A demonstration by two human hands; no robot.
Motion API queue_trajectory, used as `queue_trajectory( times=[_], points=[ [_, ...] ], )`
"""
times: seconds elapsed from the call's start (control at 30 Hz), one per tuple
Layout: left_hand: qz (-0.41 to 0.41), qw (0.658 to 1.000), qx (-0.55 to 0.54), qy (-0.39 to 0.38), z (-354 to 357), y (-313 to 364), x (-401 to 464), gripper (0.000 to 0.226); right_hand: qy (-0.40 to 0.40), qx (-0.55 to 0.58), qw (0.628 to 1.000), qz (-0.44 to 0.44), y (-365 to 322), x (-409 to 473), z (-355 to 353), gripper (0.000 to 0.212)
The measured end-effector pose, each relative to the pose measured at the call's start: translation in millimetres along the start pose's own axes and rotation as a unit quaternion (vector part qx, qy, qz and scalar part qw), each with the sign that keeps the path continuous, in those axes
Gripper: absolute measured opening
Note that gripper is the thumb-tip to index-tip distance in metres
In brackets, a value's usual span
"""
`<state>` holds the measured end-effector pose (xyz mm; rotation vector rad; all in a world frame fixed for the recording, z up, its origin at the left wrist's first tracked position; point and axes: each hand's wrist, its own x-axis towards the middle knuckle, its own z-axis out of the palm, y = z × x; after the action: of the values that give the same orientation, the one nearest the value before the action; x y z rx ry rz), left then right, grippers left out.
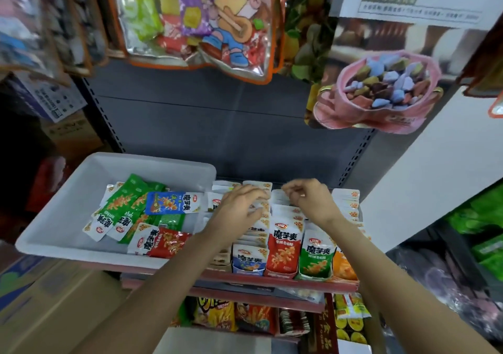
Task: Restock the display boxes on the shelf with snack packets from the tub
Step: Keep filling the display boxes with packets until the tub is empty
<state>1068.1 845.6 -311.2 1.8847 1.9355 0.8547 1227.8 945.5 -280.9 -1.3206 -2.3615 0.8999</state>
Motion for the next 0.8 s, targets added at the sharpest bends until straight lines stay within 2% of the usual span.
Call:
queue_trajectory(
  times=[0.2,0.3,0.37,0.47,0.53,0.63,0.7,0.8],
  points=[
    [-0.102,0.979,-0.08,0.159,-48,-57,-41,0.019,-0.013,0.035,0.997,-0.071,-84,1,53,0.029],
    [-0.195,0.957,-0.088,0.196,-71,-97,-61,0.018,-0.049,0.031,0.991,-0.117,-127,6,96,0.031],
    [-0.251,0.952,-0.065,0.162,-81,-127,-73,0.021,-0.071,0.016,0.987,-0.142,-150,11,128,0.031],
    [-0.343,0.937,-0.034,0.063,-89,-169,-85,0.025,-0.126,-0.025,0.982,-0.141,-172,19,176,0.033],
    [-0.377,0.926,0.012,-0.016,-93,-190,-86,0.02,-0.174,-0.086,0.975,-0.106,-174,27,207,0.036],
    [-0.382,0.91,0.069,-0.147,-95,-207,-87,0.028,-0.255,-0.143,0.956,-0.013,-163,34,247,0.036],
    [-0.383,0.902,0.071,-0.188,-95,-217,-89,0.03,-0.288,-0.148,0.946,0.022,-157,35,262,0.031],
    [-0.397,0.897,0.015,-0.194,-93,-230,-92,0.023,-0.306,-0.166,0.937,0.027,-153,37,272,0.024]
  ],
)
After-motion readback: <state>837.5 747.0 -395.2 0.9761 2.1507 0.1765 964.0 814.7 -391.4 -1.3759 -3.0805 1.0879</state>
